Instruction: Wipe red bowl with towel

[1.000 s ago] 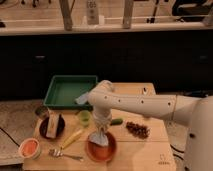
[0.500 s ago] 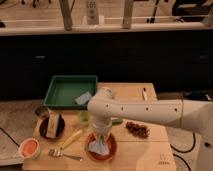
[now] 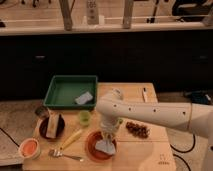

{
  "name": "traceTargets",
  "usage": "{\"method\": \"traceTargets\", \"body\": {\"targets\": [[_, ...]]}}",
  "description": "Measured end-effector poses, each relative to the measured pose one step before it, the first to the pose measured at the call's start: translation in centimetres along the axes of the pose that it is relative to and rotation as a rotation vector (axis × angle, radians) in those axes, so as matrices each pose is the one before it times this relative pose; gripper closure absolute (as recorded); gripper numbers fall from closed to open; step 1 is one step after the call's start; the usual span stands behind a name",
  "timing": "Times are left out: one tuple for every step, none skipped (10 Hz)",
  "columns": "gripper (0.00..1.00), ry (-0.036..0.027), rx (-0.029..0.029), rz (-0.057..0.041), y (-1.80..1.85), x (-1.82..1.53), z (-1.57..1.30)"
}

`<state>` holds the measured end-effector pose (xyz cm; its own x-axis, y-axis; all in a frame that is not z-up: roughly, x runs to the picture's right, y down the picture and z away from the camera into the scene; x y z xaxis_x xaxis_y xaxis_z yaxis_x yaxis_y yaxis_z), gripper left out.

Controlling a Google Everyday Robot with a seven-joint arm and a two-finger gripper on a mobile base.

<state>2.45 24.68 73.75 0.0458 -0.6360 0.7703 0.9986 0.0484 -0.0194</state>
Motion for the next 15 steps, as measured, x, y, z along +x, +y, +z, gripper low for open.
{"method": "traceTargets", "body": {"targets": [[1.0, 0.00145, -0.00345, 0.00967, 0.112, 0.745, -0.049], [1.0, 0.00011, -0.00494, 0.00161, -0.231, 0.966, -0.014], [1.0, -0.00192, -0.00385, -0.01266, -0.717, 0.477, 0.04], [1.0, -0.00191, -0.00533, -0.02198, -1.061, 0.072, 0.083], [1.0, -0.00036, -0.00217, -0.02124, -0.956, -0.07, 0.049], [1.0, 0.00075, 0.00061, -0.03582, -1.17, -0.413, -0.066], [1.0, 0.00279, 0.00183, -0.02951, -0.708, -0.641, -0.196], [1.0, 0.00284, 0.0044, -0.02335, -0.453, -0.868, -0.118], [1.0, -0.00032, 0.0013, -0.01093, -0.045, -0.746, -0.006], [1.0, -0.00514, -0.00297, -0.00514, 0.608, -1.338, 0.224], [1.0, -0.00371, -0.00186, 0.00637, 0.804, -0.765, 0.187], [1.0, -0.00254, -0.00135, 0.00922, 0.916, -0.377, 0.141], [1.0, -0.00225, -0.00479, 0.02609, 1.438, -0.021, 0.251], [1.0, -0.00336, -0.00749, 0.02523, 1.175, 0.261, 0.233], [1.0, 0.00104, -0.00589, 0.02168, 0.846, 0.564, 0.087]]}}
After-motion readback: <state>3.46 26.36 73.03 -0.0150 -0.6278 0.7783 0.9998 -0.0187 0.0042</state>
